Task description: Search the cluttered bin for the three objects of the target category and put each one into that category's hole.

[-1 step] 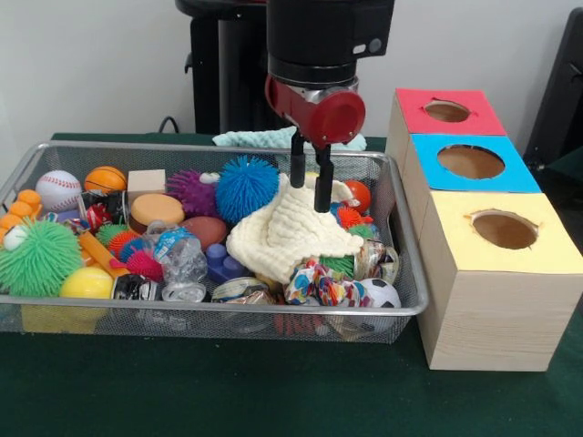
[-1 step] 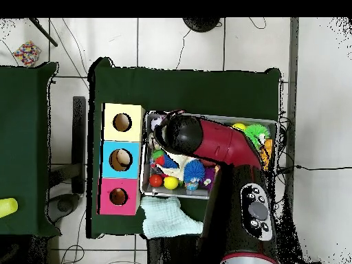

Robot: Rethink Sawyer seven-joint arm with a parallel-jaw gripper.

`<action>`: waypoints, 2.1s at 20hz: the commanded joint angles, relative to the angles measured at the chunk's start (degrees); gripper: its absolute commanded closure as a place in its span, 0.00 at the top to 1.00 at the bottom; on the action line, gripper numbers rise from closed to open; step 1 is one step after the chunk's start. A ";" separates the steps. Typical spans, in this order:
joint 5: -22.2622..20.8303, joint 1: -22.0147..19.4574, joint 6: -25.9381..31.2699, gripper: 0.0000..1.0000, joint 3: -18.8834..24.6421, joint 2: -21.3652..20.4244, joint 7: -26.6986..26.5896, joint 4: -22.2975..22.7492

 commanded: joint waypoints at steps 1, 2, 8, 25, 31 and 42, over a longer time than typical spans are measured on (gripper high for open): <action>-0.71 2.15 -2.77 1.00 1.78 5.68 4.83 3.90; -1.06 2.45 -2.14 1.00 1.44 6.43 4.56 3.31; -2.02 3.17 -7.70 1.00 0.74 9.60 4.27 2.41; -9.16 14.42 -3.41 1.00 -17.98 14.53 5.33 -8.53; -6.91 12.68 -7.67 1.00 -15.29 15.78 5.04 -7.44; -1.66 8.13 -18.88 1.00 -6.24 16.68 7.11 -2.71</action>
